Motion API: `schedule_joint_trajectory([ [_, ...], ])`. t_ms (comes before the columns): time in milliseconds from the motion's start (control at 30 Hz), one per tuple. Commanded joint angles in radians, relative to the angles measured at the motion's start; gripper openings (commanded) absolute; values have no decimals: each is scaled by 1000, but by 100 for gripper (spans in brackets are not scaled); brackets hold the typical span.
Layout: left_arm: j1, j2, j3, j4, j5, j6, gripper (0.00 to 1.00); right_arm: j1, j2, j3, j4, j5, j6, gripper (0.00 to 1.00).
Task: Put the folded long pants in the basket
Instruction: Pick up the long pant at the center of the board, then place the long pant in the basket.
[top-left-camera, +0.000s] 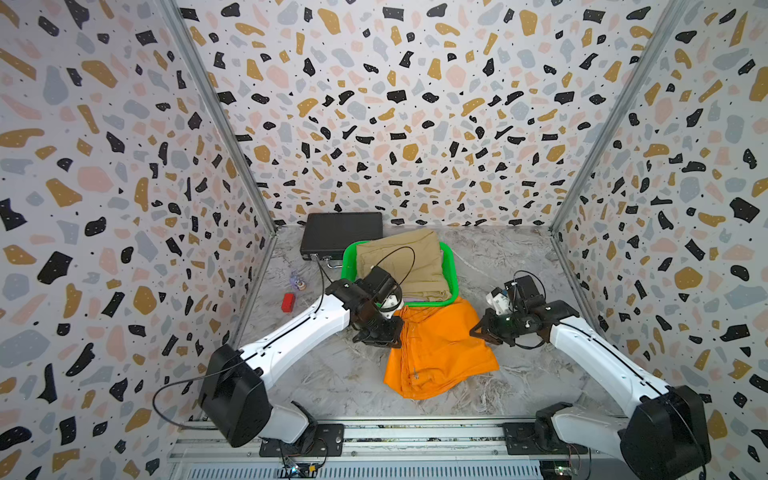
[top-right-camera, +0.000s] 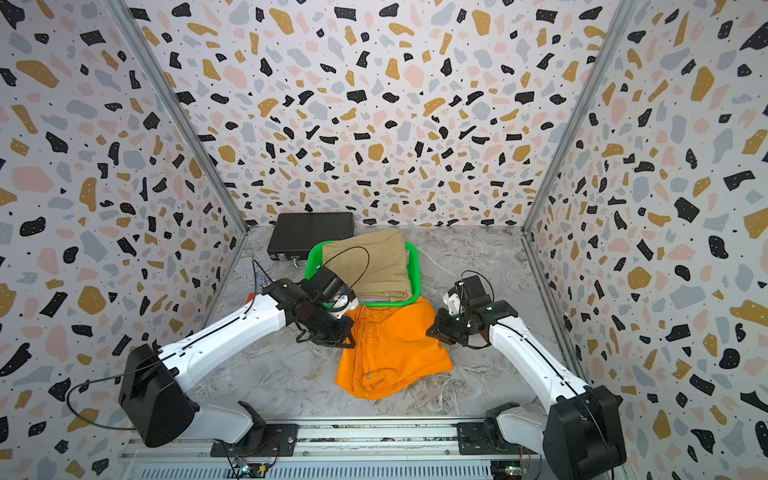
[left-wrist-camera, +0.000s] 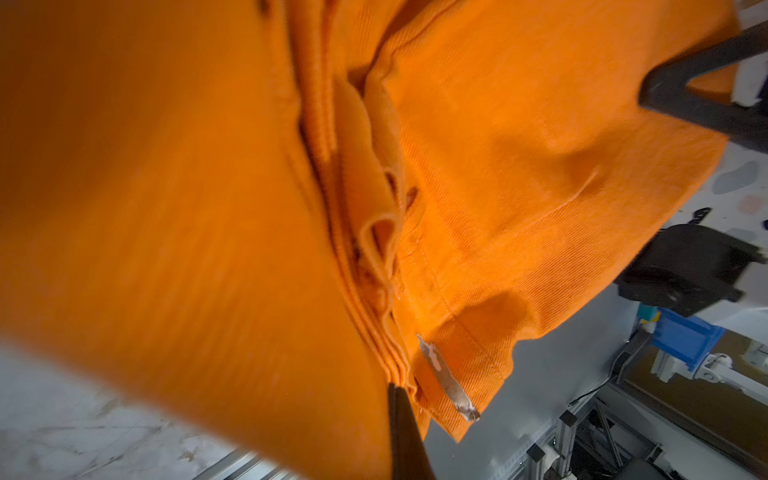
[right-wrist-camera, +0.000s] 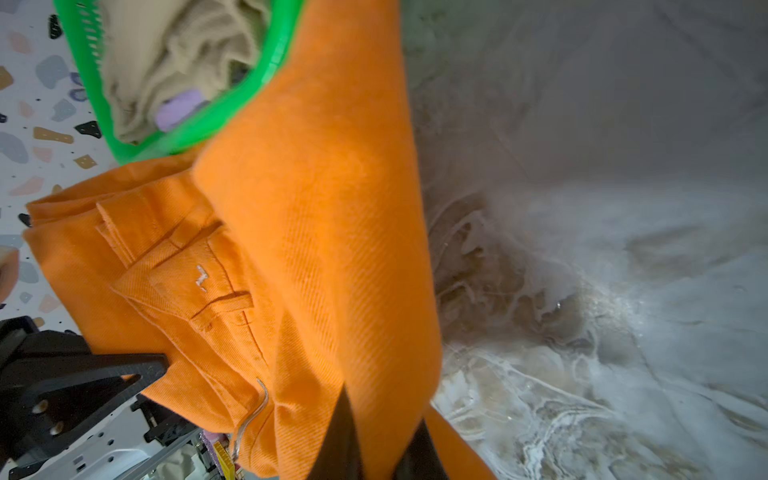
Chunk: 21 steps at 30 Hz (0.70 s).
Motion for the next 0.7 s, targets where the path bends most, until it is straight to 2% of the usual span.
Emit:
schedule_joint_trajectory([
  [0, 27, -32, 117, -105, 68, 30, 0, 12, -30, 120, -75, 39, -20, 0],
  [133, 88, 6, 276, -216, 98, 96, 0, 17, 8, 255, -78, 27, -27, 0],
  [367, 235, 127, 590, -367, 147, 190, 0, 19, 161, 573, -105, 1, -63, 0],
  [500, 254, 149, 627, -359, 166, 182, 0, 23, 203, 672, -103, -27, -37, 0],
  [667, 309, 201, 665, -347, 168, 205, 0, 23, 282, 714, 6, -11, -32, 0],
])
